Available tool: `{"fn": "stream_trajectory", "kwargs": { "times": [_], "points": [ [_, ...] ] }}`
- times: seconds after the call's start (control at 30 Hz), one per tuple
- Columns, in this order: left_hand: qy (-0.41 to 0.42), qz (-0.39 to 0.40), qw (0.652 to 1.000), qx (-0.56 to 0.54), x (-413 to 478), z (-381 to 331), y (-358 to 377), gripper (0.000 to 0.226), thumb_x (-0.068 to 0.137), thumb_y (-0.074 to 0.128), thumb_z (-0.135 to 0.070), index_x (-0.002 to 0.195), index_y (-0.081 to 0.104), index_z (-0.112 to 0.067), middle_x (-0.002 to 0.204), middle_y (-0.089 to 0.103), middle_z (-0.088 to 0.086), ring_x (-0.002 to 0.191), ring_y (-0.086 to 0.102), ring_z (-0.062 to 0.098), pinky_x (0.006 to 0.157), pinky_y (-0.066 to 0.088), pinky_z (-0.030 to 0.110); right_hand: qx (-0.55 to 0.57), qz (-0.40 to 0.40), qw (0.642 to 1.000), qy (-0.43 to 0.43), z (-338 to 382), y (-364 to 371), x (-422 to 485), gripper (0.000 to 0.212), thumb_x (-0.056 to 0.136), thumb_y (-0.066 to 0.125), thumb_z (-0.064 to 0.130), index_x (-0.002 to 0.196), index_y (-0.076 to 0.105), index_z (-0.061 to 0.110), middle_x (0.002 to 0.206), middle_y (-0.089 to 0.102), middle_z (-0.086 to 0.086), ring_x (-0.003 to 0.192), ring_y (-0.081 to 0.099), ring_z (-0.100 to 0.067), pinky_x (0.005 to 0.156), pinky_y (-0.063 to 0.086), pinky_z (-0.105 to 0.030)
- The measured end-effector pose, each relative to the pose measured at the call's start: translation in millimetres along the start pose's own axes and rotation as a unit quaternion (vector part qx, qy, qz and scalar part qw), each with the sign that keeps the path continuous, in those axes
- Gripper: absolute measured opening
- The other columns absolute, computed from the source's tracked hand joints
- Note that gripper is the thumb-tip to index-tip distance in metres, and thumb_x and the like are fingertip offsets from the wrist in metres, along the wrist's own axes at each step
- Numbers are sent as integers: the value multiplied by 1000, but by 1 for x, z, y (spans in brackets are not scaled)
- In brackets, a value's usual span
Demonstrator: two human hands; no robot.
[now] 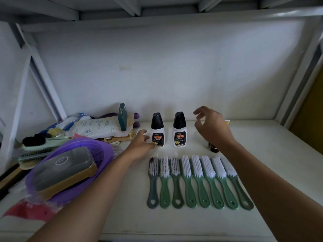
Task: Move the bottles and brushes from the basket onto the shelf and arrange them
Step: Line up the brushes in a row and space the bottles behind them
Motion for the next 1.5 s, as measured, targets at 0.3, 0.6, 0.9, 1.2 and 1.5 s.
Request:
{"fn": "stream_trajectory", "kwargs": {
  "times": [0.3,0.6,0.9,1.2,1.5],
  "points": [
    [33,-205,978,17,-54,-34,-24,43,94,62,-13,131,41,-11,124,60,7,91,59,14,69,40,27,58,-120,989,61,-42,-65,-18,59,77,79,46,125,50,25,113,52,4,90,55,-12,73,44,-30],
    [113,-115,978,132,-92,-63,14,40,88,61,-24,123,41,-22,103,58,-8,96,60,13,89,50,39,42,159,963,212,-97,-4,-40,43,65,89,44,87,62,21,90,71,-6,86,68,-28,79,56,-42],
    [112,-79,978,159,-103,-59,31,46,89,62,-27,128,38,-22,108,56,-7,98,60,10,91,52,39,-17,117,972,205,-120,-18,-38,19,70,72,22,86,62,21,75,72,-3,69,68,-23,68,57,-35],
    [137,-76,973,170,-98,-54,25,43,91,61,-27,127,39,-21,106,58,-7,96,60,8,86,50,34,-53,35,958,278,-170,-65,-52,36,75,71,27,108,59,19,92,64,-7,81,57,-29,69,45,-33],
    [146,-68,974,162,-103,-57,20,41,90,58,-30,123,36,-24,110,56,-6,96,59,9,90,52,41,-11,52,944,326,-178,-62,-56,64,78,80,34,130,49,14,115,67,-17,98,59,-31,79,46,-36]
  ]
}}
Point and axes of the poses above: each hand's wrist, its own x-axis towards the middle knuckle, its own y-axis out of the palm, z = x × y, the point moved 4 cm from there along x, towards the middle knuckle
